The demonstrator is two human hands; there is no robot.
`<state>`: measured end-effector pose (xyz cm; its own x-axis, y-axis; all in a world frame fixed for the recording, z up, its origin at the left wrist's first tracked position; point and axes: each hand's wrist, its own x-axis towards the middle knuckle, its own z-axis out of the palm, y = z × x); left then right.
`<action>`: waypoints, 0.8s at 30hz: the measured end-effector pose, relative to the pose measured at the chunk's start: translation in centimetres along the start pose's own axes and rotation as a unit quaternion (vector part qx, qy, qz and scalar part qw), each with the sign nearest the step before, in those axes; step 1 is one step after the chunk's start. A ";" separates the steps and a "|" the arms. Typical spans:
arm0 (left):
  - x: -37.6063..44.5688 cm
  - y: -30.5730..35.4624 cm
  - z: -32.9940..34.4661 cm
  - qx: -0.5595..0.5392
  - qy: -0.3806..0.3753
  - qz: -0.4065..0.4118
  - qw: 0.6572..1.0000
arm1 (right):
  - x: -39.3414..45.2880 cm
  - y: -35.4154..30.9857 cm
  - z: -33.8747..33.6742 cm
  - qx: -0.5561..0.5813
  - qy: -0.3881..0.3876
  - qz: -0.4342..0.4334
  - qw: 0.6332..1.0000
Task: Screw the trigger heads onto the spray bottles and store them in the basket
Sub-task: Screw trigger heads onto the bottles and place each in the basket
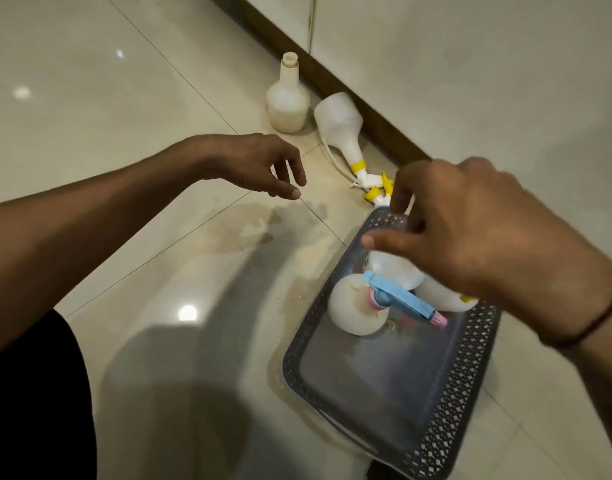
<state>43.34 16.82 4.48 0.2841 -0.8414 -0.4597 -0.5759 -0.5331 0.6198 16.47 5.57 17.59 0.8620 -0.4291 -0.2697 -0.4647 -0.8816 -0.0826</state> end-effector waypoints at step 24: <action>1.3 -3.4 -1.9 -0.009 0.162 -0.066 0.984 | 20.9 6.5 11.3 -0.177 -0.024 -0.048 0.983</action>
<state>47.10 17.34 2.99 0.5872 -0.7474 -0.3109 -0.5055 -0.6385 0.5803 29.18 -6.92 0.53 0.8837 -0.3386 -0.3233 -0.2751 -0.9344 0.2264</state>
